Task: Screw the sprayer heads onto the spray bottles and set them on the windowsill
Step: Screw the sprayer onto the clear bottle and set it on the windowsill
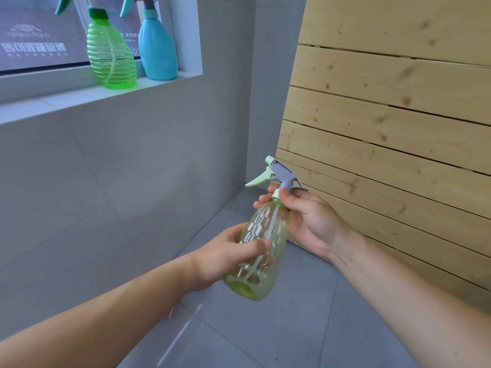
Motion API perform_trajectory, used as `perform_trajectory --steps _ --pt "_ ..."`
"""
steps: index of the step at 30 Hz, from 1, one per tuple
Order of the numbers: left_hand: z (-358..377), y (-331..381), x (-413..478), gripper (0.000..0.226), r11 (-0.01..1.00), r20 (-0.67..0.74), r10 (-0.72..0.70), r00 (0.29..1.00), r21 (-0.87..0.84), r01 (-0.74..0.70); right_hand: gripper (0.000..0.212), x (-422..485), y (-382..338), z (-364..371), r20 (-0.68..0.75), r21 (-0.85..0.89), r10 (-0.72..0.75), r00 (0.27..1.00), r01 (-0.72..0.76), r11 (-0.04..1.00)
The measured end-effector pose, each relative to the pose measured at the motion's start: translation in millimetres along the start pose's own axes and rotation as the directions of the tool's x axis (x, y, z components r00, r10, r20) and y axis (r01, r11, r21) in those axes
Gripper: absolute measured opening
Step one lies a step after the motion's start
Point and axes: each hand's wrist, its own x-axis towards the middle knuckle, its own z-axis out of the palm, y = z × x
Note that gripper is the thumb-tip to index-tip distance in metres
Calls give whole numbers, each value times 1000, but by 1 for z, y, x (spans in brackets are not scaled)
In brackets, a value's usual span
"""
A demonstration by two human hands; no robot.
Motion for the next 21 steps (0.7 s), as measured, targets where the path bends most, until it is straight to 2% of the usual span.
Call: perform_trajectory --steps 3,7,11,16,18,21 --pt "3 -1 2 59 993 -90 35 995 118 -24 20 1 3 5 -68 -37 -28 997 26 999" --pt "6 1 3 56 968 -187 80 979 248 -31 17 1 4 8 -117 -68 -75 990 67 995" --pt "10 -1 6 61 932 -248 93 964 362 3 14 0 4 8 -134 -95 -54 990 41 995" --pt "3 4 5 64 948 -188 92 978 317 -28 20 1 1 5 -107 -124 -66 992 53 991" --pt "-4 8 3 64 954 -166 111 980 294 -58 29 1 -2 7 -87 -177 -97 991 80 981" --pt "-14 18 -2 61 982 -227 128 966 169 -91 51 -1 -3 13 -28 -333 -112 993 96 938"
